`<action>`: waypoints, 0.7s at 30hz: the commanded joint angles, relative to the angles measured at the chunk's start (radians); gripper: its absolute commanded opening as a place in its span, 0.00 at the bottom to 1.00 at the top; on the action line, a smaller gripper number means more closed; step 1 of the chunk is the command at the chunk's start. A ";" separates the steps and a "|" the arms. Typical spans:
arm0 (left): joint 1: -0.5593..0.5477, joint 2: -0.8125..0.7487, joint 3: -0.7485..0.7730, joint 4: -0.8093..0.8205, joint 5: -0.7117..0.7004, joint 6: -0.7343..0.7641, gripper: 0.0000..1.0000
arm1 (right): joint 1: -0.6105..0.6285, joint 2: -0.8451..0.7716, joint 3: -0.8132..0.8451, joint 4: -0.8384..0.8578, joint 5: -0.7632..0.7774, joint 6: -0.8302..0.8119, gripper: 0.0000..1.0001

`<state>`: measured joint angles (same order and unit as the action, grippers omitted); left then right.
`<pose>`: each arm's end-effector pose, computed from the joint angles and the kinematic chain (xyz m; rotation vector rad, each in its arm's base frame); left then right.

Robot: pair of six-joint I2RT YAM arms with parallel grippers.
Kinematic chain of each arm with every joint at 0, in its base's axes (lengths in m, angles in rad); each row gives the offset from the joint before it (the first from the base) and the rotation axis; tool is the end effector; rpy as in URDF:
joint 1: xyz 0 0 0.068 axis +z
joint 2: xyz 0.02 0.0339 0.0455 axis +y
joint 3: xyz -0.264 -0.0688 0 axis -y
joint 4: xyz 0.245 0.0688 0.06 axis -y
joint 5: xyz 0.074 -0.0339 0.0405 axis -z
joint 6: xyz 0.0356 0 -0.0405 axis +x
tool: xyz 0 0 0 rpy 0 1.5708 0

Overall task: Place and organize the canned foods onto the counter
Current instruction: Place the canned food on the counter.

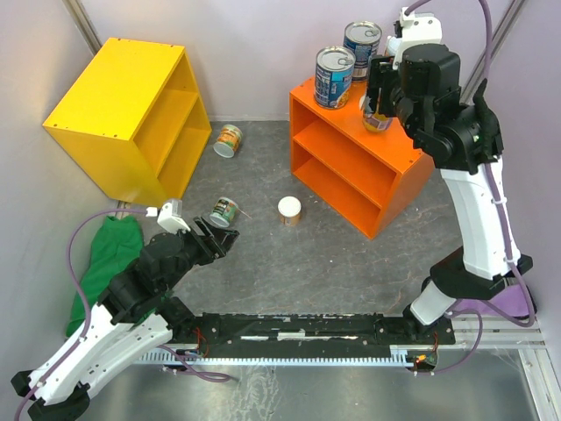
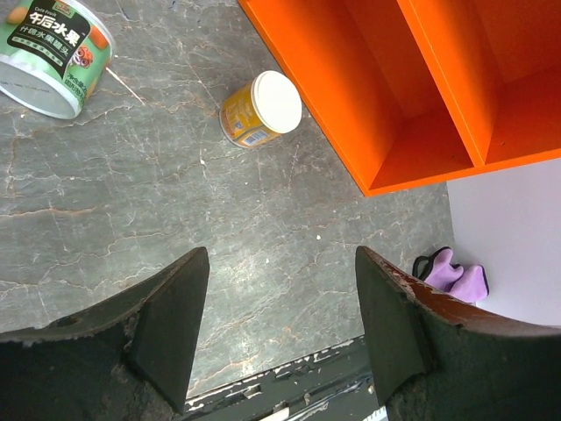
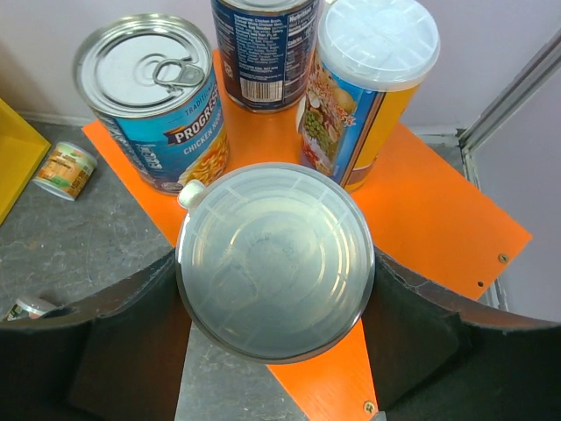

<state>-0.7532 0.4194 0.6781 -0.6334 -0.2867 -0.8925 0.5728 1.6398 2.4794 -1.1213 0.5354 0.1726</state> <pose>0.0806 -0.0618 0.3021 -0.3368 1.9898 -0.8059 0.2264 0.1244 0.5702 0.0058 1.8123 0.0324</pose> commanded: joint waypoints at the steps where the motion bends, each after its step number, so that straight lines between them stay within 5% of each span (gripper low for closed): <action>1: -0.001 0.010 0.043 0.040 -0.025 0.043 0.74 | -0.043 0.018 0.027 0.156 -0.074 0.034 0.01; 21: -0.001 0.014 0.031 0.030 -0.049 0.029 0.75 | -0.125 0.150 0.072 0.114 -0.163 0.088 0.09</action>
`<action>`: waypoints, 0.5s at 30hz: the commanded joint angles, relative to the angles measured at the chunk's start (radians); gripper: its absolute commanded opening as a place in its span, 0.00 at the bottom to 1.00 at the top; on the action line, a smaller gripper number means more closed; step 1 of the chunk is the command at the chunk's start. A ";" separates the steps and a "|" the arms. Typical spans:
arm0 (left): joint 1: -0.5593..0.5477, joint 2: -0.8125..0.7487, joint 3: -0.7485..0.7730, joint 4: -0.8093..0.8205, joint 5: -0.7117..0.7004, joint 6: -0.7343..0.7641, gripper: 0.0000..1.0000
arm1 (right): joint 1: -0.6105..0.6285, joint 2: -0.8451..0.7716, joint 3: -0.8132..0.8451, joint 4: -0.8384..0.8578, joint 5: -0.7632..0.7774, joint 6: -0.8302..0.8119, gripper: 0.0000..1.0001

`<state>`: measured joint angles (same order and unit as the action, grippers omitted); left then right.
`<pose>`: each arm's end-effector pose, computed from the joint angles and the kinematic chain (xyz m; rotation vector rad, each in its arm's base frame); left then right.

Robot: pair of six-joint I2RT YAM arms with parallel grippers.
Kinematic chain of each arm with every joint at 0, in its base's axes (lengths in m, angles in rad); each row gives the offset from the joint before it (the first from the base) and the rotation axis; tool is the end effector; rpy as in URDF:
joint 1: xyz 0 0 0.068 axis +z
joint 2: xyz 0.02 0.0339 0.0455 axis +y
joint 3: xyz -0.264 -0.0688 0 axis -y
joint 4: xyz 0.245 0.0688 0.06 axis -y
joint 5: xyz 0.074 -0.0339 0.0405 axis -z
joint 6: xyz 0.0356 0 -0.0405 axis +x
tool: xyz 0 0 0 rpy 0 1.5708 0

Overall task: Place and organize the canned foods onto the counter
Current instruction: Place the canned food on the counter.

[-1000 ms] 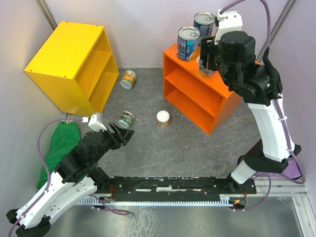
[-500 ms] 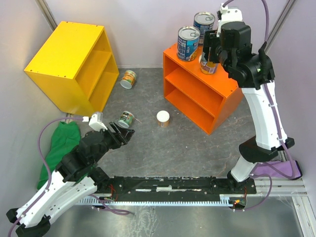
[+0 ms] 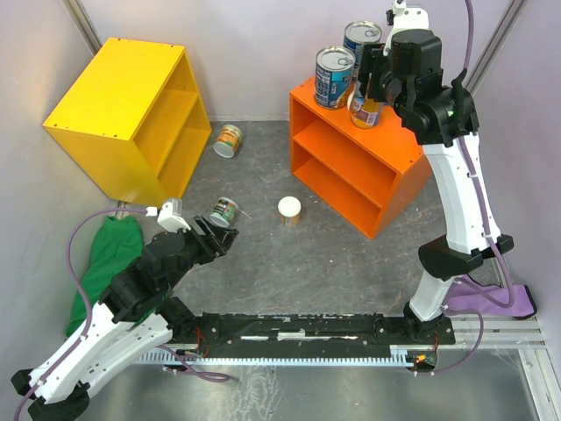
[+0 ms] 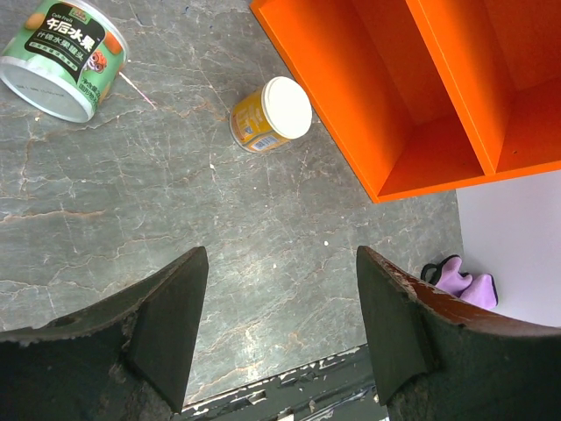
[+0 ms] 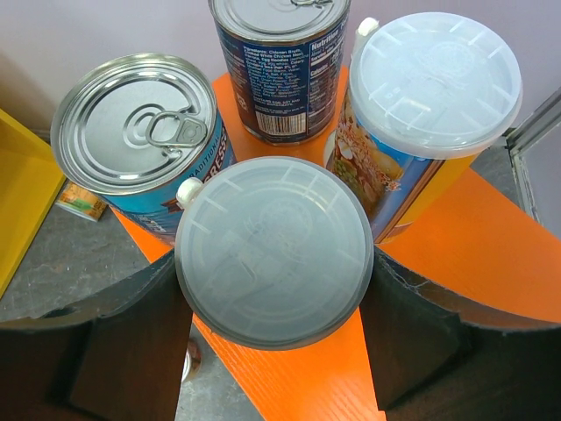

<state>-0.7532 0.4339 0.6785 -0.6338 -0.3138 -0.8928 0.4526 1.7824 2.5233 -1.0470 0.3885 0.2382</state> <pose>0.0830 -0.0627 0.3011 -0.3531 1.9910 -0.7725 0.2916 0.1268 0.5490 0.0667 1.8538 0.1156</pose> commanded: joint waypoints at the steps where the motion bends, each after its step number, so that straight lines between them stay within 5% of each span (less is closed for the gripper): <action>1: -0.001 -0.001 0.029 0.031 -0.025 0.028 0.75 | -0.005 0.006 0.025 0.038 -0.016 0.023 0.11; 5: -0.002 0.002 0.025 0.038 -0.027 0.025 0.75 | -0.012 0.012 0.008 0.037 -0.021 0.025 0.20; 15: -0.001 0.011 0.015 0.057 -0.035 0.018 0.75 | -0.029 0.017 -0.042 0.063 -0.045 0.026 0.21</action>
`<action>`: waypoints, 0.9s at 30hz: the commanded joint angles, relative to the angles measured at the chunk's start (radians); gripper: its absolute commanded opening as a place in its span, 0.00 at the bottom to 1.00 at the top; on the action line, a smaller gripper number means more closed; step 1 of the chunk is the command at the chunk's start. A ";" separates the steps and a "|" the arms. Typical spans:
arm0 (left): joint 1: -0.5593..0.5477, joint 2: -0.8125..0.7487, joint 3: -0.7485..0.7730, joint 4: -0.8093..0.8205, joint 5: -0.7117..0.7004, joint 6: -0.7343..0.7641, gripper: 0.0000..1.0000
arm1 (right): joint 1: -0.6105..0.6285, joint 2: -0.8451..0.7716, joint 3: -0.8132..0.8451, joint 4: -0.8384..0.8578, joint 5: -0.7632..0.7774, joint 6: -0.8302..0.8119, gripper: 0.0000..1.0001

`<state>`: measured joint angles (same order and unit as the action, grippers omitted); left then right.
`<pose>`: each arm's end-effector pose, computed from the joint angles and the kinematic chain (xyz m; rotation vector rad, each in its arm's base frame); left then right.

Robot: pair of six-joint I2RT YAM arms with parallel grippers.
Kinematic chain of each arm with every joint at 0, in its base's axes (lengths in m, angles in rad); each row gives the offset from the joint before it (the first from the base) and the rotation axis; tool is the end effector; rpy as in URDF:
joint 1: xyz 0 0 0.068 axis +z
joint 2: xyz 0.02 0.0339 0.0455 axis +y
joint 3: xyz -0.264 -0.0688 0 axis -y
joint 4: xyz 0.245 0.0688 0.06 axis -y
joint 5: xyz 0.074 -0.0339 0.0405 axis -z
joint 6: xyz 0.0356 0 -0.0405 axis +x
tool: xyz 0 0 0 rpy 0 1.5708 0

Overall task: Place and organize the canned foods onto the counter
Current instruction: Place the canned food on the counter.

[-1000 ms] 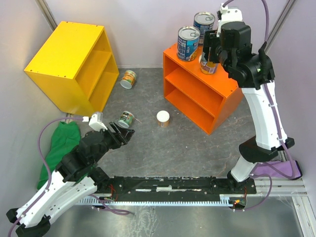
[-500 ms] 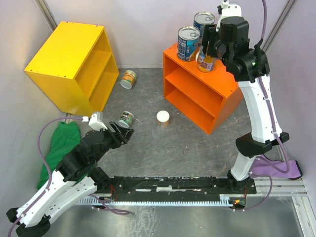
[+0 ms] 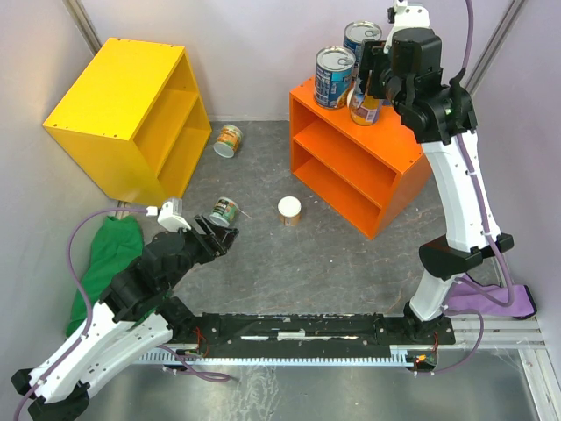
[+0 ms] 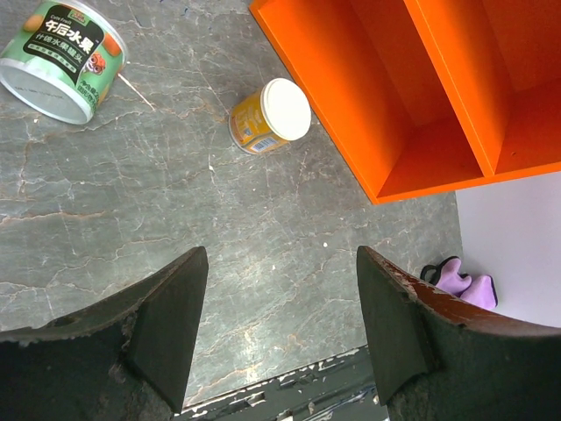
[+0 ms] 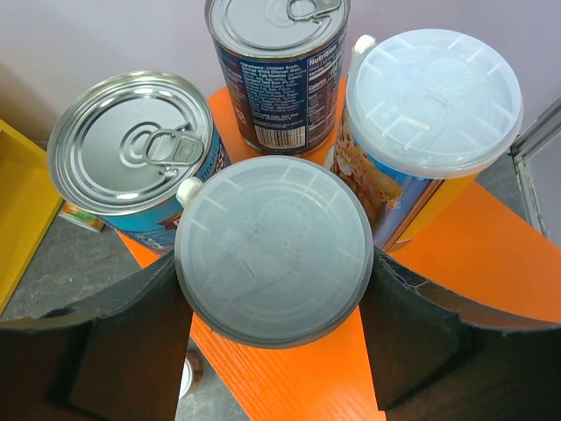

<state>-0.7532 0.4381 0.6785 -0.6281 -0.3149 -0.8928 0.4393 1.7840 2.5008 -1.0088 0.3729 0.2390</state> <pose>0.0837 -0.0634 0.3013 -0.3539 1.9892 -0.7727 0.2985 0.1260 0.5469 0.0723 1.8427 0.1269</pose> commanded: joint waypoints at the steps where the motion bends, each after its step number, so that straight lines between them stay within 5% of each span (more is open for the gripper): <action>1: -0.001 0.006 0.014 0.051 -0.035 0.017 0.75 | -0.019 0.019 -0.018 0.025 -0.031 0.025 0.21; 5: -0.001 0.005 0.013 0.052 -0.036 0.014 0.75 | -0.020 0.013 -0.026 0.031 -0.047 0.026 0.29; 14: -0.001 0.008 0.017 0.054 -0.036 0.013 0.75 | -0.019 -0.030 -0.069 0.038 -0.092 0.041 0.76; 27: -0.001 0.028 0.037 0.071 -0.021 0.026 0.75 | -0.008 -0.091 -0.114 0.021 -0.082 0.036 0.87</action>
<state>-0.7532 0.4549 0.6785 -0.6147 -0.3336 -0.8932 0.4244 1.7611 2.3993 -0.9939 0.2916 0.2672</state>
